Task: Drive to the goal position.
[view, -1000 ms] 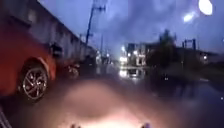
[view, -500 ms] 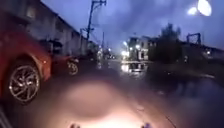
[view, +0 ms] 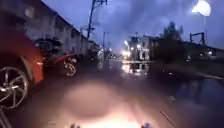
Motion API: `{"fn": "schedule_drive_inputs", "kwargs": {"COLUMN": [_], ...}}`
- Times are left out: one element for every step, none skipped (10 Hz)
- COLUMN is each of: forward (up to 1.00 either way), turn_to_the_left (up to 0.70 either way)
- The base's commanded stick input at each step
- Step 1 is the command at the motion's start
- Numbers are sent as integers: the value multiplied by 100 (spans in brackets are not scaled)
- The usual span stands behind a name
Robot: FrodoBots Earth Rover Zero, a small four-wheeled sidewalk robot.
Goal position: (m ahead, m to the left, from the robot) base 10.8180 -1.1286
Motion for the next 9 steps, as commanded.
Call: {"fn": "schedule_drive_inputs", "kwargs": {"forward": [50,50,-45,-38,39,41,-19,-44,50], "turn_to_the_left": [0,0,0,0,0,0,0,0,0]}}
